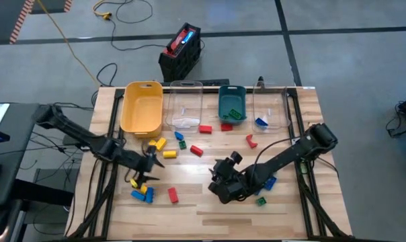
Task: Sort blocks
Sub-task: Put the red block into the yellow bin
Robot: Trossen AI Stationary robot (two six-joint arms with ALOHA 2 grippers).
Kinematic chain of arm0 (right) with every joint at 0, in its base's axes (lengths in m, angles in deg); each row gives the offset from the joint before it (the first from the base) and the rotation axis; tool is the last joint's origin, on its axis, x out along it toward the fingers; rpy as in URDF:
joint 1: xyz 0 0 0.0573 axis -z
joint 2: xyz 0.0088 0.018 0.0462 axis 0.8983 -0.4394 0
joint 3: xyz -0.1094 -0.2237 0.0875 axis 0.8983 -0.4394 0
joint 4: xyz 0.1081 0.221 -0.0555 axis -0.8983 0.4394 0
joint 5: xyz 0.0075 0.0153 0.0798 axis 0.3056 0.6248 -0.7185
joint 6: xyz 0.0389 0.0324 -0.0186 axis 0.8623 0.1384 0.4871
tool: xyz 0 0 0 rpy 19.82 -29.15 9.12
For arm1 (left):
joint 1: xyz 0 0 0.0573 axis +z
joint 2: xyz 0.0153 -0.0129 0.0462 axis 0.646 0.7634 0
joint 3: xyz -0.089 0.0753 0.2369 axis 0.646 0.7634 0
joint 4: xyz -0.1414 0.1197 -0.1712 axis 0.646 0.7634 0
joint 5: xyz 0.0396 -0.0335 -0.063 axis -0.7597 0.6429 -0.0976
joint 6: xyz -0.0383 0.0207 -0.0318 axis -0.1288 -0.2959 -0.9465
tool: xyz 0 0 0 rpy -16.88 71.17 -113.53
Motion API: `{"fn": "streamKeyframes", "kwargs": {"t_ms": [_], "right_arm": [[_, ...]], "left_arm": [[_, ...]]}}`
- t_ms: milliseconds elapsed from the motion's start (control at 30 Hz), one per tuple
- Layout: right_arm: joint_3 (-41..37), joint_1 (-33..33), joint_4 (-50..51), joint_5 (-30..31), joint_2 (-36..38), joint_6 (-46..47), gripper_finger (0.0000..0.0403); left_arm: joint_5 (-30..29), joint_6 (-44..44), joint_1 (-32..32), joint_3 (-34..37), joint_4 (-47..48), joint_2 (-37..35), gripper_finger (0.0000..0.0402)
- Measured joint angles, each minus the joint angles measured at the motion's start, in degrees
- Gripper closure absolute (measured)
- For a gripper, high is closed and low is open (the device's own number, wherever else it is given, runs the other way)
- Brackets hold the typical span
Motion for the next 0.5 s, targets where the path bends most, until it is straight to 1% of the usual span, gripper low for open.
{"fn": "streamKeyframes", "kwargs": {"t_ms": [100,200,333,400,500], "right_arm": [[-2.41,-0.79,-0.41,6.71,-0.01,2.93,0.0179],[-4.69,-1.95,-0.12,12.25,0.39,6.0,0.0179],[-6.05,-2.44,-0.74,13.18,0.41,7.18,0.0179],[-6.52,-2.44,-1.19,13.18,0.41,7.33,0.0179],[-6.68,-2.44,-1.42,13.2,0.41,7.36,0.0179]], "left_arm": [[0.8,1.27,-1.84,-4.25,-0.53,7.43,0.0153],[3.65,2.72,-3.51,-8.07,-0.69,14.28,0.0153],[9.13,5.35,-4.71,-12.8,-0.72,21.77,0.0153],[10.61,6.86,-4.95,-14.71,-0.16,25.47,0.0153],[10.8,9.02,-4.93,-18.25,0.53,31.31,0.0153]]}}
